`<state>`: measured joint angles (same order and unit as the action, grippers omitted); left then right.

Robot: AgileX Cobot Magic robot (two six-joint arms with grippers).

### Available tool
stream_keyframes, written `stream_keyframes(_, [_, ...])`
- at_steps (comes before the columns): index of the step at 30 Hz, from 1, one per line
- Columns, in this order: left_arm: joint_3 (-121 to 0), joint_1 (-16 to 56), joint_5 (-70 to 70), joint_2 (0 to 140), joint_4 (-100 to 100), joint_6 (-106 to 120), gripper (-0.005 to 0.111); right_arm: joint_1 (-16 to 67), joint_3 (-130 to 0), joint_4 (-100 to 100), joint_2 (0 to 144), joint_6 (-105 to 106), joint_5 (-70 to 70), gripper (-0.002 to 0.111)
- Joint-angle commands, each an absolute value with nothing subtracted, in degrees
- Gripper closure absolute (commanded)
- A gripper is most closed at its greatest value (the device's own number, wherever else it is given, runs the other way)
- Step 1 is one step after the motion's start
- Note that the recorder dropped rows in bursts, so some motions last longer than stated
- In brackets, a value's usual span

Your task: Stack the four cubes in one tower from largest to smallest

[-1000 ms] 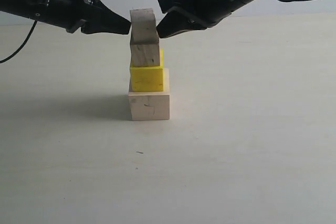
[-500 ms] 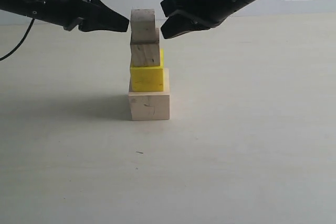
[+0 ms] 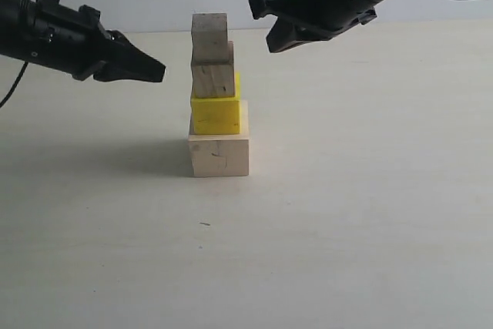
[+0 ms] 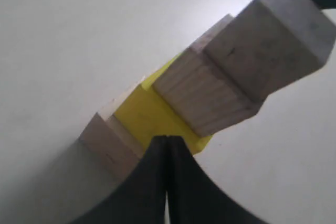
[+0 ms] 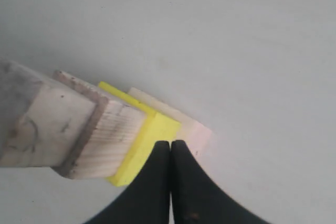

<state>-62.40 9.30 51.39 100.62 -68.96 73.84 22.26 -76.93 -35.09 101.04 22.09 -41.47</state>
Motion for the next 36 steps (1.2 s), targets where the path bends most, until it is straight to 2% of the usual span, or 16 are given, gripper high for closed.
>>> stream_keyframes(1, [-60.43,9.13,50.61,103.01,-69.21,73.38,0.107,21.88,-76.91,-27.04,100.83,14.10,-41.07,0.108])
stream_keyframes(7, [-57.95,9.13,49.31,105.55,-70.35,73.60,0.107,21.88,-76.76,-18.83,100.83,2.82,-42.34,0.108])
stream_keyframes(18, [-57.86,9.13,51.79,111.94,-74.47,77.56,0.107,22.00,-71.57,-19.48,100.71,2.82,-40.16,0.108])
stream_keyframes(36, [-58.12,9.60,52.06,114.72,-78.60,82.24,0.107,22.00,-71.27,-19.48,100.71,2.82,-39.05,0.108])
